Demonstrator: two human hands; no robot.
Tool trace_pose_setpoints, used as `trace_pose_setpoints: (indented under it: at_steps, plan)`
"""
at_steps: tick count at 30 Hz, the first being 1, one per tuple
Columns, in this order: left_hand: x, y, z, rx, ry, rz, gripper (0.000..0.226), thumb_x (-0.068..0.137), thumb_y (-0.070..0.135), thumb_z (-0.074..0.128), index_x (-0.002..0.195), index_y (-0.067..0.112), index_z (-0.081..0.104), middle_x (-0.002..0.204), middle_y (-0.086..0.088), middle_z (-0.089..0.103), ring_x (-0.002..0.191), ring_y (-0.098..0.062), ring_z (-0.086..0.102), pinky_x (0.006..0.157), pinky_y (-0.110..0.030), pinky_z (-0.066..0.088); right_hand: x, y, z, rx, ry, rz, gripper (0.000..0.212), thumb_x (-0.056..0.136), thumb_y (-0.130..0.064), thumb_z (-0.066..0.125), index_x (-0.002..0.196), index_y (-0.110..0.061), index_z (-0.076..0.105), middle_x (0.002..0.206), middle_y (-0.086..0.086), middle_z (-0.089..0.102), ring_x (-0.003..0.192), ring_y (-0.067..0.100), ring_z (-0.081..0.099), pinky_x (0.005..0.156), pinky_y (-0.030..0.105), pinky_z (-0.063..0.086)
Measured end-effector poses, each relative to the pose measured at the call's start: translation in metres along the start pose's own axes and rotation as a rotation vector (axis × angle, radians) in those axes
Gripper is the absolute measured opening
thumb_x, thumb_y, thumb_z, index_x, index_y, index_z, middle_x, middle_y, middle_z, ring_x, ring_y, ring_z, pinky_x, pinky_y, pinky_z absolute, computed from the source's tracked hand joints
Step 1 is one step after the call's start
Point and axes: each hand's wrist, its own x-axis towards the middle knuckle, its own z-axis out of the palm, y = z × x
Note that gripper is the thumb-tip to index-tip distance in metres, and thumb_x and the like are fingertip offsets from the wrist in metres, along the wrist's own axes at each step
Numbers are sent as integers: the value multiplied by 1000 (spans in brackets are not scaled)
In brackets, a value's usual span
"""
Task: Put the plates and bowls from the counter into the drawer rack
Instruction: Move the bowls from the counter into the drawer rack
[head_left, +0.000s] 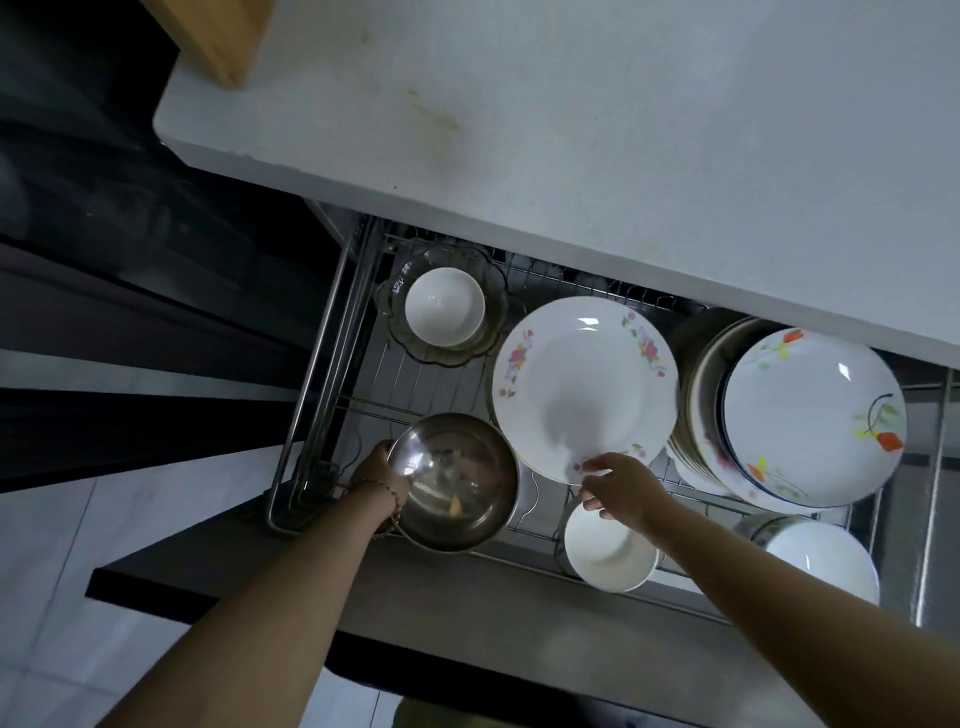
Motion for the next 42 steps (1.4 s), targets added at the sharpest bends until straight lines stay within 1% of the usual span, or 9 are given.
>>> trace_pose_setpoints:
  at_steps: [8,11,17,23,27,32,35,38,42]
  plan:
    - [-16,19,-3,161,185,45,63,86,16,58,141,11,29,144,-17,31,127,-36,43,102,-46,45,-2,-20,-7,2,-23,-51,24,88,-2,47,109,-9,57,88,19,65,70,29,62,66,30,50]
    - [-43,49,-19,160,205,273,40,90,13,51,130,13,47,134,-10,49,117,-28,54,96,-37,49,-20,-40,-19,-90,-12,-106,32,86,-8,51,118,-10,58,109,20,67,92,32,67,88,37,52]
    - [-110,141,-92,-87,117,613,17,90,5,52,97,9,68,97,-7,68,98,-23,66,89,-28,51,-102,-139,-73,-132,-87,-334,31,89,-9,49,120,-10,57,103,14,68,79,19,63,70,24,50]
    - [-102,221,-172,-249,188,586,25,87,0,46,104,5,63,93,-16,66,100,-34,66,71,-28,49,-133,-256,-148,281,105,-458,28,95,-20,47,116,-2,52,92,15,57,60,19,54,57,23,45]
    - [-94,254,-193,-249,195,619,23,85,-1,43,91,13,60,110,-22,66,102,-36,64,80,-36,50,-108,-312,-189,884,209,-320,40,92,-34,52,118,-5,46,108,24,53,91,38,65,72,39,55]
    - [-83,264,-185,-294,143,654,36,86,-4,44,65,25,51,92,-21,63,82,-31,62,69,-25,47,-71,-336,-207,1170,204,-359,15,93,-8,39,86,2,48,77,14,54,65,30,55,87,46,53]
    - [-93,264,-173,-408,50,637,24,89,-4,43,78,15,54,74,-9,55,60,-22,55,44,-12,40,-66,-330,-205,1193,227,-378,18,87,1,36,104,0,44,78,15,52,76,36,60,91,48,52]
    - [-114,273,-161,-555,-23,647,23,91,5,51,111,16,50,91,-8,53,59,-16,56,53,-24,46,-73,-298,-200,1212,148,-371,14,83,5,33,89,-2,43,87,21,55,84,40,64,87,48,56]
    - [-159,284,-140,-634,-247,568,54,91,34,54,138,35,27,117,-2,48,82,-29,62,63,-37,53,-102,-225,-194,1074,91,-374,18,82,6,35,88,-5,47,83,19,58,58,30,64,53,32,61]
